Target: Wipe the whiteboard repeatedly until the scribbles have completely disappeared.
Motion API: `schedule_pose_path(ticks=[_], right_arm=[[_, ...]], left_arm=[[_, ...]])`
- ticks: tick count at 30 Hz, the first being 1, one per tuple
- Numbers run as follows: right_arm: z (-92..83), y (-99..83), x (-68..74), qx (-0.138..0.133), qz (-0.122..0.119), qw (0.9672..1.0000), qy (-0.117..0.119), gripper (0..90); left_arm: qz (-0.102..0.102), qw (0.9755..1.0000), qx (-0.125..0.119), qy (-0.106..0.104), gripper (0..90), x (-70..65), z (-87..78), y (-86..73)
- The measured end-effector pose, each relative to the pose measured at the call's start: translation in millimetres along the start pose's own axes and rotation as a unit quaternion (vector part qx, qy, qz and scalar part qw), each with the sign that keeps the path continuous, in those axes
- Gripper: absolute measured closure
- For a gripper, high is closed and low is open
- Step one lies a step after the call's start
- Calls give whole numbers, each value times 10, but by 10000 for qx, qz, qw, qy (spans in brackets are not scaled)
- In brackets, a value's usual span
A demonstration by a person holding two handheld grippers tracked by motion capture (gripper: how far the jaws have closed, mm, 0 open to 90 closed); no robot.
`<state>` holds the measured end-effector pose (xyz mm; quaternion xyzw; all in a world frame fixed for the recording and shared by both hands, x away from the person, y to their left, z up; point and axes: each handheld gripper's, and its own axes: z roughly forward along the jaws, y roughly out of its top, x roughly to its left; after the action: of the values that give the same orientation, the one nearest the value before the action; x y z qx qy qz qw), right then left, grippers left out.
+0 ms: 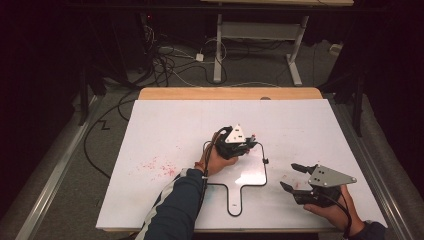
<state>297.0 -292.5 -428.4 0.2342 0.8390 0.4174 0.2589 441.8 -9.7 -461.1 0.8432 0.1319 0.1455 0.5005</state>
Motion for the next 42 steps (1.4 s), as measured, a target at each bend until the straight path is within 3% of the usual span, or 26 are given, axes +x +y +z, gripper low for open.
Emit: schedule_pose_path(ticks=[9, 16, 22, 27, 30, 32, 33, 34, 36, 40, 42], right_arm=[[6, 6, 10, -5, 20, 10000, 8, 332], [21, 9, 21, 14, -8, 10000, 36, 332], [25, 13, 23, 17, -10, 10000, 32, 332], [8, 10, 17, 12, 7, 10000, 25, 332], [12, 9, 11, 3, -14, 10000, 36, 332], [11, 9, 14, 5, 0, 10000, 45, 332], [11, 11, 16, 5, -8, 10000, 40, 332], [11, 12, 15, 8, -8, 10000, 42, 332], [9, 12, 18, 9, -5, 10000, 35, 332], [2, 12, 16, 1, -21, 10000, 34, 332], [1, 13, 15, 2, -17, 10000, 28, 332]], left_arm=[[-119, 9997, 7, 216, 787, 86, -318, -203], [-244, 9980, 68, 571, 787, 260, -596, -384], [-326, 9967, 7, 745, 787, 354, -710, -480], [-465, 9969, -81, 624, 786, 356, -749, -509], [-423, 9978, -88, 510, 786, 310, -695, -466], [-223, 9987, -134, 430, 787, 277, -647, -436], [-333, 9980, -6, 542, 787, 240, -654, -433], [-182, 9984, -27, 530, 787, 250, -647, -421], [-153, 9975, 85, 689, 787, 278, -715, -450], [-127, 9964, 93, 831, 787, 334, -795, -500], [-102, 9968, 4, 789, 787, 353, -790, -505]])
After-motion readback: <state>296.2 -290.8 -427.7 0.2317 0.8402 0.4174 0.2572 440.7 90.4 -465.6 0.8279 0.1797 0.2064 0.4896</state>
